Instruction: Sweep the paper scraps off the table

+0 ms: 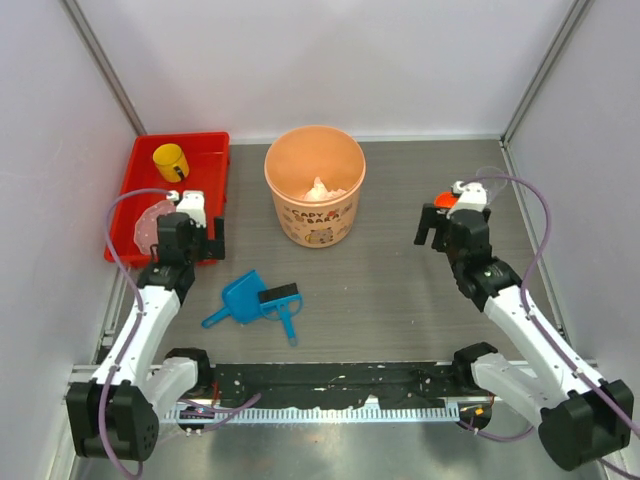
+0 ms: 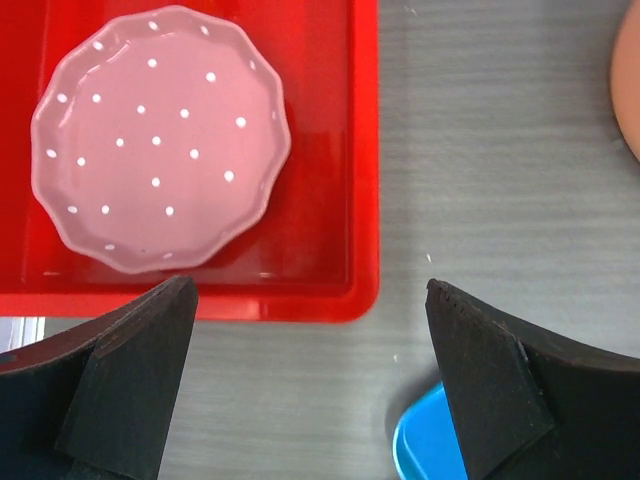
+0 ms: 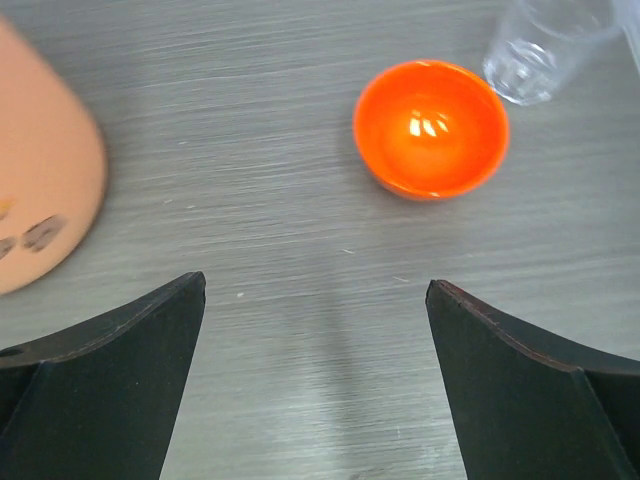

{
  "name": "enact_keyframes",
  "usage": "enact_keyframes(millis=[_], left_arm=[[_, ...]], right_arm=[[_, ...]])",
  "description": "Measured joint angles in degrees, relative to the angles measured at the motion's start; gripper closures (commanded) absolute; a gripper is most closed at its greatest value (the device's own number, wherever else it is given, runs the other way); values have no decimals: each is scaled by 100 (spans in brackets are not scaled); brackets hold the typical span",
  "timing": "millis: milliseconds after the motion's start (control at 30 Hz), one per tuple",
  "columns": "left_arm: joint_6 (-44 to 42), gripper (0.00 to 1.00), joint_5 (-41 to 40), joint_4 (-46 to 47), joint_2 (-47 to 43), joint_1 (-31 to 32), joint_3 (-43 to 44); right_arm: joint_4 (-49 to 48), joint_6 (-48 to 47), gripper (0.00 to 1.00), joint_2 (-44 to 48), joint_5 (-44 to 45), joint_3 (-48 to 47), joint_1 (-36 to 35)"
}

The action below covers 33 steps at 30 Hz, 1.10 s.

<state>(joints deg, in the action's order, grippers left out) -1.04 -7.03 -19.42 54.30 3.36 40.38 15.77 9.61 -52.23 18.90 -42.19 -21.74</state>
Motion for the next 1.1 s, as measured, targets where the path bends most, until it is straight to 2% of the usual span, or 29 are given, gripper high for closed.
enact_keyframes(millis=[133, 267, 433, 600, 800, 1100], left_arm=[[225, 0, -404, 1561, 142, -2, -798], [275, 0, -413, 3042, 308, -2, -1556], [376, 0, -7, 4398, 433, -4, -2330], [407, 0, 227, 5213, 713, -4, -2577], [446, 0, 203, 6085, 1239, -7, -2618], [507, 0, 0, 7383, 2227, -7, -2828]], right_arm=[[-986, 348, 2, 291, 214, 968, 632], [-1987, 374, 2, 186, 623, 1698, 691], [-3462, 179, 2, -177, 986, 2516, 748], [-4929, -22, 2, -669, 1056, 3257, 968], [-6157, -101, 2, -1582, 828, 3327, 1196], [-6946, -354, 2, -1985, 472, 3344, 1266]])
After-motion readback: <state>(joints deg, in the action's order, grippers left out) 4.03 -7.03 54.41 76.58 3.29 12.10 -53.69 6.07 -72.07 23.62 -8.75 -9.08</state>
